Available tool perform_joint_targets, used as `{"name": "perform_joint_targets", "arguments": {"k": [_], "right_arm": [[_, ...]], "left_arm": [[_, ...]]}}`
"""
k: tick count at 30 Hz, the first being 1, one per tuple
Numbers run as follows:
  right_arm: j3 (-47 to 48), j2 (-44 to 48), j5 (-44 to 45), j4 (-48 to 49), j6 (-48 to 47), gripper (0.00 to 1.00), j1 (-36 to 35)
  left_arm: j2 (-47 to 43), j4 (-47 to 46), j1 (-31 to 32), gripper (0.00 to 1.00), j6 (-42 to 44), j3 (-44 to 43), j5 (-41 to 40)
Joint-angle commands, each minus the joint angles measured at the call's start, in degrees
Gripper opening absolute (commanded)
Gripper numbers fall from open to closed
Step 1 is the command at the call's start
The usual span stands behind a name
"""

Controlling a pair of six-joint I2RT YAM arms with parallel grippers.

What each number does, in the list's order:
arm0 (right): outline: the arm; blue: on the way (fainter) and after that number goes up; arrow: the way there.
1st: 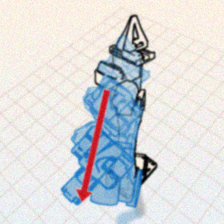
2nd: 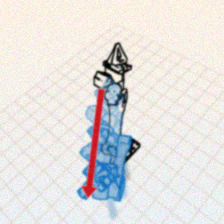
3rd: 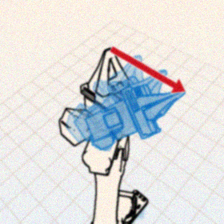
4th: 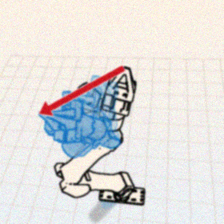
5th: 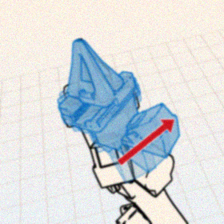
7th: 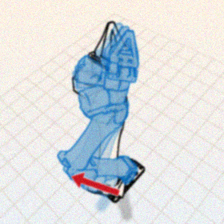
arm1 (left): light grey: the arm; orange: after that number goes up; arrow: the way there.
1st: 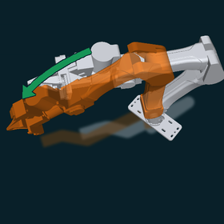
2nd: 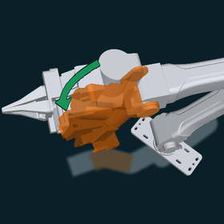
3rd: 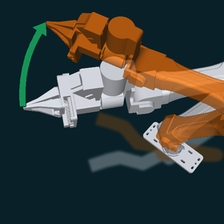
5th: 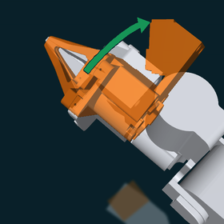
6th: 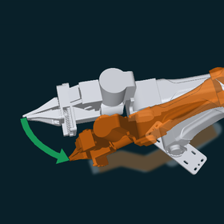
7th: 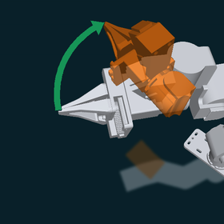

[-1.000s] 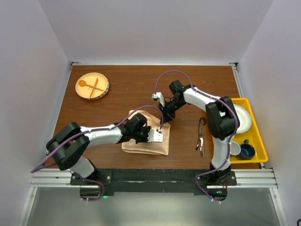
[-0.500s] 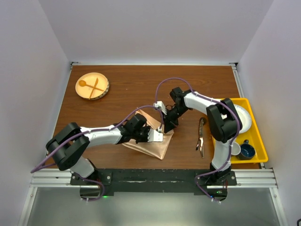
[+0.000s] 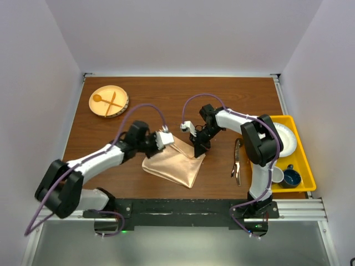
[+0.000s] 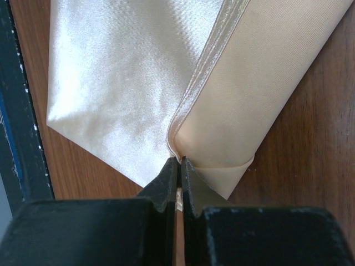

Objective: Fold the napkin into a case and place the utensils inside
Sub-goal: Fold the lower triangle-folded napkin at the center of the board.

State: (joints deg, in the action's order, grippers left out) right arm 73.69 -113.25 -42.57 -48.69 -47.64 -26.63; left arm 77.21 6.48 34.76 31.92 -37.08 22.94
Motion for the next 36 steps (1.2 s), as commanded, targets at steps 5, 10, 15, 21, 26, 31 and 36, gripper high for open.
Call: {"name": "perform_joint_targets", "arguments": {"k": [5, 10, 15, 21, 26, 31, 36], "right_arm": [[0.1, -0.4, 4.6, 2.7, -2.6, 0.0, -0.4], [0.2, 0.0, 5.2, 2.9, -3.2, 0.0, -0.9], [0.4, 0.3, 5.5, 2.7, -3.3, 0.0, -0.9], [1.4, 0.5, 5.3, 2.4, -3.3, 0.0, -1.1], [1.9, 0.4, 5.0, 1.6, -3.4, 0.0, -1.1], [2.2, 0.5, 5.1, 1.0, -3.7, 0.0, -1.1], [2.8, 0.6, 5.1, 0.4, -4.0, 0.0, -1.1]], "left_arm": [[-0.1, 2.0, -14.2, 0.42, -8.2, -11.9, 5.3], [11.5, 4.0, -16.5, 0.48, -16.8, -22.6, 6.5], [19.5, 7.0, -16.5, 0.53, -24.9, -29.9, 7.3], [24.4, 9.2, -16.5, 0.51, -30.8, -32.6, 7.9], [28.2, 12.4, -16.5, 0.49, -31.5, -34.1, 7.1], [30.0, 12.9, -16.5, 0.46, -33.8, -35.3, 8.1], [30.0, 13.4, -16.5, 0.3, -34.6, -35.5, 8.4]]}}
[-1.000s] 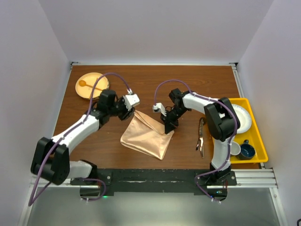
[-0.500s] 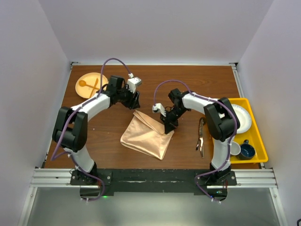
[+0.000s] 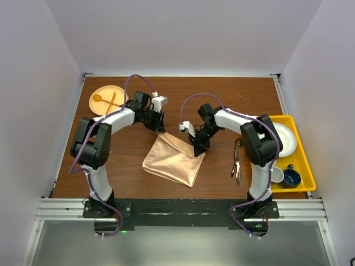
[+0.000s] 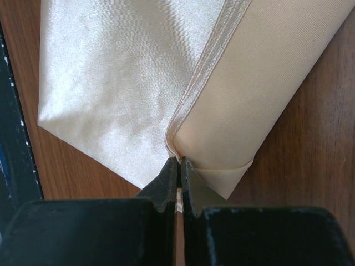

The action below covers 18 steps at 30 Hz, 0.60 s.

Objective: Fold the napkin into a case and place the utensils inside
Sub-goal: Fold the lower triangle-folded napkin at the center of the board.

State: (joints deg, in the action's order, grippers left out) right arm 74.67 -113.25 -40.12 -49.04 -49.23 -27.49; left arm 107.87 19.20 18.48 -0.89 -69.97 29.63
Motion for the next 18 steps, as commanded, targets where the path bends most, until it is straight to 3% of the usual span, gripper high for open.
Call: {"name": "perform_joint_targets", "arguments": {"k": [1, 7, 18], "right_arm": [[1.9, 0.7, 2.7, 0.6, -2.4, 0.0, -0.3], [4.5, 2.5, 1.5, -2.3, -2.0, 0.0, -0.2], [1.4, 6.0, 1.2, -7.8, -5.8, 0.0, -0.4]], "left_arm": [[-0.9, 0.5, -0.3, 0.27, -1.9, -2.4, 2.1], [-4.0, 2.2, -0.4, 0.02, -0.7, -1.0, 2.0], [-10.1, 7.8, -0.6, 0.0, 3.4, 5.5, 0.9]]}}
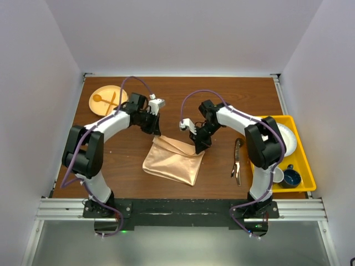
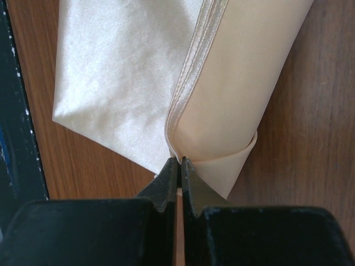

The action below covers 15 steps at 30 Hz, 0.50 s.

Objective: Fold the napkin into a case and place the utensils inside
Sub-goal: Fold the lower triangle-folded napkin at the center of the board.

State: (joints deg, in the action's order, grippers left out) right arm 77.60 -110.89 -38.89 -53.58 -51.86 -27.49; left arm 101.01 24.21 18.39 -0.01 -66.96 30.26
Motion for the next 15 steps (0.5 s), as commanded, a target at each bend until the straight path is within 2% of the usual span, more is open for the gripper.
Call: {"name": "perform_joint_targets", "arguments": {"k": [1, 5, 11, 15], "right_arm": [[-1.9, 3.8, 0.0, -3.5, -3.3, 0.0, -0.3], [-4.6, 3.9, 0.0, -2.6, -2.9, 0.0, -1.7], [-9.0, 2.0, 3.8, 4.4, 1.0, 0.0, -3.8], [-8.5, -0.4, 7.1, 9.4, 3.7, 0.0, -3.7]], "left_arm": [[-3.5, 2.8, -0.6, 0.0, 2.6, 3.1, 0.0], [-3.5, 2.3, -0.6, 0.0, 2.6, 6.1, -1.3], [-1.5, 0.9, -0.5, 0.0, 1.8, 9.8, -3.4], [-0.9, -0.4, -0.5, 0.0, 1.2, 11.3, -5.7]]}}
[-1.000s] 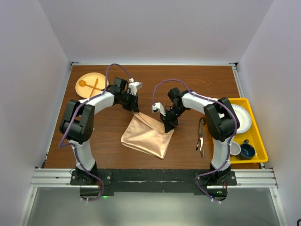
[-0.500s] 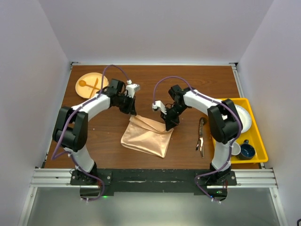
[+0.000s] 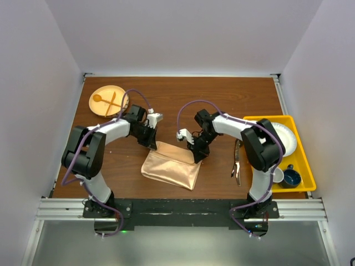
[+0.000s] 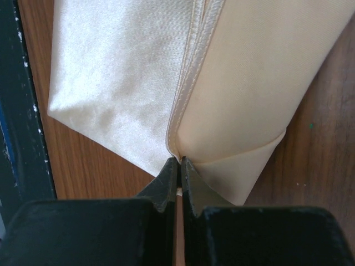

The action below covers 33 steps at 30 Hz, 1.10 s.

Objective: Fold the napkin into a case and place the utensils inside
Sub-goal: Fold the lower triangle-folded napkin at the center of the board.

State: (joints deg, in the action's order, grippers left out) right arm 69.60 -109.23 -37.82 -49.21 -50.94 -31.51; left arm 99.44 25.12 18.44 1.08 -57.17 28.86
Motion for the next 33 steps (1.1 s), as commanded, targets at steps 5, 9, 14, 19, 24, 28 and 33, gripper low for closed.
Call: {"name": "perform_joint_targets", "arguments": {"k": [5, 9, 14, 19, 24, 28, 33], "right_arm": [[5.1, -6.5, 10.7, 8.9, 5.6, 0.0, 1.4], [11.0, -9.8, 12.6, 8.1, 4.5, 0.0, 2.8], [16.7, -12.8, 13.8, 5.5, 0.7, 0.0, 3.6], [19.2, -12.2, 13.5, 3.3, -3.2, 0.0, 3.7], [20.8, -10.4, 10.1, -0.2, -2.2, 0.0, 3.3], [20.6, -8.1, 7.9, -2.0, -1.2, 0.0, 2.2], [18.4, -5.6, 7.1, -2.7, -0.2, 0.0, 0.7]], "left_arm": [[1.6, -1.5, -1.0, 0.0, -0.1, 0.9, -7.1], [2.4, -2.2, -2.7, 0.0, -0.6, 0.0, -8.6], [3.9, -2.9, -4.9, 0.0, -2.5, -2.1, -8.7], [3.0, -4.2, -6.0, 0.04, -2.7, -3.4, -9.3], [0.3, -5.0, -6.0, 0.03, -2.1, -3.6, -8.1], [-2.1, -4.4, -6.0, 0.0, -2.1, -4.0, -6.9], [-4.1, -1.8, -6.0, 0.0, -1.5, -3.8, -6.4]]}}
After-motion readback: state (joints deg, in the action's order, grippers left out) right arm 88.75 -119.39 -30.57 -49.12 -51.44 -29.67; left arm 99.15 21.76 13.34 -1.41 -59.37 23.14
